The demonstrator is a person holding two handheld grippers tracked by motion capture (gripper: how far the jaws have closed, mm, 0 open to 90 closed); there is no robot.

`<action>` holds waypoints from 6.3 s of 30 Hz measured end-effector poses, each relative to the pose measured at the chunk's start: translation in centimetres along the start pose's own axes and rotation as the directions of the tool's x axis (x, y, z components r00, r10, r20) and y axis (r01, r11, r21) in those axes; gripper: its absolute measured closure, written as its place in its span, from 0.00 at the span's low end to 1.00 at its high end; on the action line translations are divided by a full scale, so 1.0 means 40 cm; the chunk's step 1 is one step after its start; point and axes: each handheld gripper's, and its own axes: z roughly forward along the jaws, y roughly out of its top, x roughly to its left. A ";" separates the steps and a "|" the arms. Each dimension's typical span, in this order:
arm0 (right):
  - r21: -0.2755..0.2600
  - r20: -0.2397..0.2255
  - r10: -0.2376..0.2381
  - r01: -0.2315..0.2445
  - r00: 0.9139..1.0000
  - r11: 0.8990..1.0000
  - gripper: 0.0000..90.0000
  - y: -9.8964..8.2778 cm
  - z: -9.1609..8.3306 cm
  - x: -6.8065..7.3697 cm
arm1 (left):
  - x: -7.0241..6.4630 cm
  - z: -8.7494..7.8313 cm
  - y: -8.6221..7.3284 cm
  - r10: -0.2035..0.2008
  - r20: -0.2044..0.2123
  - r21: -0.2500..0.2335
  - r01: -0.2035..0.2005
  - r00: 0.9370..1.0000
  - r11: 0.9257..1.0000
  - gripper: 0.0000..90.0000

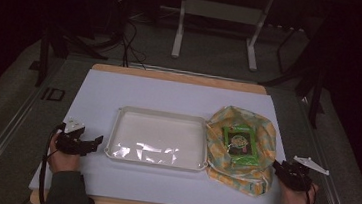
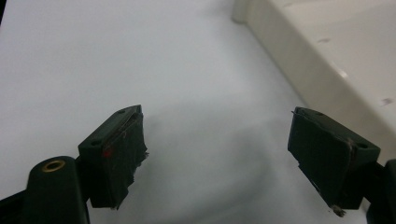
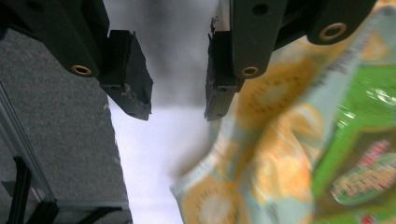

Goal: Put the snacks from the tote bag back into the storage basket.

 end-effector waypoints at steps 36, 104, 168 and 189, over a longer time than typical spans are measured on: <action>0.014 -0.161 -0.061 0.064 0.985 0.998 0.69 0.129 -0.111 0.088 | 0.007 -0.012 -0.008 -0.012 0.043 -0.056 0.014 0.999 0.998 0.23; 0.323 -0.289 0.107 -0.009 0.951 0.946 0.47 0.165 0.108 0.134 | 0.010 -0.009 -0.005 -0.017 0.056 -0.040 0.019 0.998 0.999 0.23; 0.313 -0.465 0.260 -0.117 0.846 0.943 0.81 0.226 0.089 0.160 | 0.008 -0.008 -0.005 -0.011 0.054 -0.035 0.013 0.998 0.999 0.23; 0.263 -0.473 0.228 -0.110 0.851 0.958 0.81 0.248 0.046 0.154 | 0.008 -0.008 -0.005 -0.008 0.055 -0.034 0.010 0.998 0.999 0.23</action>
